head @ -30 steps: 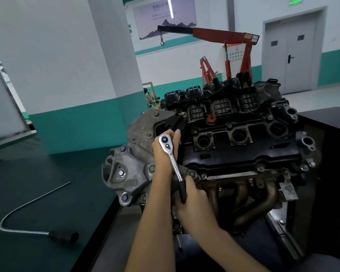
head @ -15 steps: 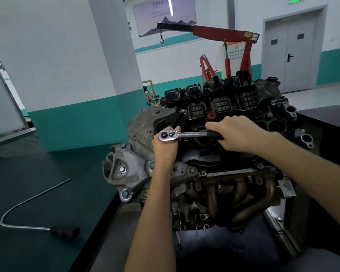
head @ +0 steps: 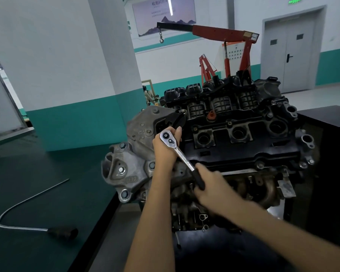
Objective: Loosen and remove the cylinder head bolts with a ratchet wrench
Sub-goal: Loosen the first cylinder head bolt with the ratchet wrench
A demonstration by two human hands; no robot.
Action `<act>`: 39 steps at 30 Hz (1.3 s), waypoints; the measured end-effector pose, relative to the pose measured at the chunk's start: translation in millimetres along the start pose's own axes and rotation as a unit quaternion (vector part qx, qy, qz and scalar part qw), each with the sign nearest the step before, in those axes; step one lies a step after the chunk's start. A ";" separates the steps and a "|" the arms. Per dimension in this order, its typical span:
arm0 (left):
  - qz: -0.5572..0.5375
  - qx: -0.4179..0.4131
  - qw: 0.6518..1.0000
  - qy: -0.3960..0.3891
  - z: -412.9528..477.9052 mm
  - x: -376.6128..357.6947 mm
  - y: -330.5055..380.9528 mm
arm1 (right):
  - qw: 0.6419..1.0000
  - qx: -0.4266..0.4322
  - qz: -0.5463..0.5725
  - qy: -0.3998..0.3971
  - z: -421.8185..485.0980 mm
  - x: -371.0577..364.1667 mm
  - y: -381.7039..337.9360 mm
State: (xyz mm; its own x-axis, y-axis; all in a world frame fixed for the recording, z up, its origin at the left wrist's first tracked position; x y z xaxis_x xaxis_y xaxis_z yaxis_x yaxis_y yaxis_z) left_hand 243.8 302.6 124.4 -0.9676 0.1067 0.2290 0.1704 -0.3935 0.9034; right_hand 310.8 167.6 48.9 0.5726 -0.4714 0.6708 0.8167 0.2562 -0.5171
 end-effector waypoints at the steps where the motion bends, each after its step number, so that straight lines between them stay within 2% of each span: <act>1: -0.006 0.003 1.000 -0.009 0.4 -1.5 -1.0 | 0.998 0.017 -0.061 -0.030 6.4 18.9 5.4; 2: -0.007 0.010 1.000 -0.017 1.0 -2.8 -1.8 | 0.986 0.036 -0.150 -0.060 16.4 39.9 9.7; 4: -0.011 0.023 0.999 -0.026 1.1 -4.0 -2.7 | 0.931 0.089 -0.343 -0.092 42.5 81.6 8.9; 5: -0.012 0.023 0.999 -0.027 0.9 -3.5 -2.0 | 0.903 0.119 -0.402 -0.092 54.5 95.5 3.7; 7: -0.022 0.020 0.999 -0.023 -0.1 -1.1 -0.9 | 0.874 0.158 -0.453 -0.079 67.6 102.4 -4.9; 8: -0.029 0.021 0.999 -0.019 -0.7 0.2 -1.4 | 0.874 0.153 -0.457 -0.070 66.3 99.8 -5.9; 9: -0.030 0.022 0.999 -0.014 -0.8 0.9 -1.9 | 0.881 0.138 -0.449 -0.058 59.6 94.0 -6.0; 11: -0.021 0.022 1.000 -0.005 -1.3 0.7 -0.8 | 0.920 0.090 -0.382 -0.023 33.2 73.3 -2.1; 14: -0.016 0.005 1.000 0.010 -1.2 0.6 3.5 | 0.989 0.008 -0.150 0.021 -3.1 16.8 -3.7; 18: 0.004 -0.011 1.000 0.018 -4.5 4.2 5.5 | 0.996 -0.034 0.018 0.081 -7.8 -38.7 -24.0; 20: 0.005 -0.007 1.000 0.016 -4.7 5.0 6.0 | 0.996 -0.038 0.026 0.075 -6.2 -37.2 -21.4; 24: -0.024 0.008 1.000 -0.003 -3.2 2.0 0.8 | 0.995 0.023 -0.092 -0.020 3.8 16.7 -1.0; 26: -0.024 0.011 1.000 -0.012 -3.6 -0.2 0.1 | 0.971 0.064 -0.217 -0.076 27.5 61.5 9.6; 28: -0.010 0.010 1.000 -0.009 -4.3 -0.5 1.7 | 0.922 0.114 -0.354 -0.110 57.0 97.7 8.0; 30: -0.017 0.013 1.000 0.002 -4.0 1.9 2.0 | 0.893 0.153 -0.410 -0.104 73.7 107.8 1.2; 31: -0.024 0.018 1.000 0.006 -3.2 2.8 0.7 | 0.892 0.154 -0.416 -0.090 71.9 105.2 -1.6; 32: -0.025 0.021 0.999 0.008 -2.4 3.0 -0.7 | 0.899 0.143 -0.407 -0.072 63.5 98.8 -2.9; 34: -0.005 0.018 1.000 0.011 -1.1 1.4 -0.9 | 0.937 0.095 -0.335 -0.035 34.0 75.3 0.4; 36: 0.005 0.011 1.000 0.015 -0.3 0.1 0.8 | 0.984 0.033 -0.178 -0.003 4.0 36.3 2.6; 37: 0.003 0.007 1.000 0.020 -0.4 0.7 1.7 | 0.995 0.013 -0.102 0.013 -4.8 14.1 -2.0; 39: 0.006 -0.003 0.999 0.032 -1.7 3.1 2.8 | 0.998 -0.013 -0.022 0.055 -8.4 -21.4 -15.5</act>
State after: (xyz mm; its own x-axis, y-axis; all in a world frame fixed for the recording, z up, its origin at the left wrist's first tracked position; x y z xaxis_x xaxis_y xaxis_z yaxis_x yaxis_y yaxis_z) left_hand 241.0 300.2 127.0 -0.9754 0.0431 0.2162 0.1813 -0.4007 0.8981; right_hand 285.3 166.6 38.1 0.5231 -0.5713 0.6325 0.8383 0.2111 -0.5026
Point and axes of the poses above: each hand's wrist, its own z-axis towards the middle knuckle, its own x-axis out of the back of the hand, y = z × x, the point moved 9 cm from there along z, towards the middle knuckle, and after that the axes turned 14 degrees about x, right-handed, at the moved point
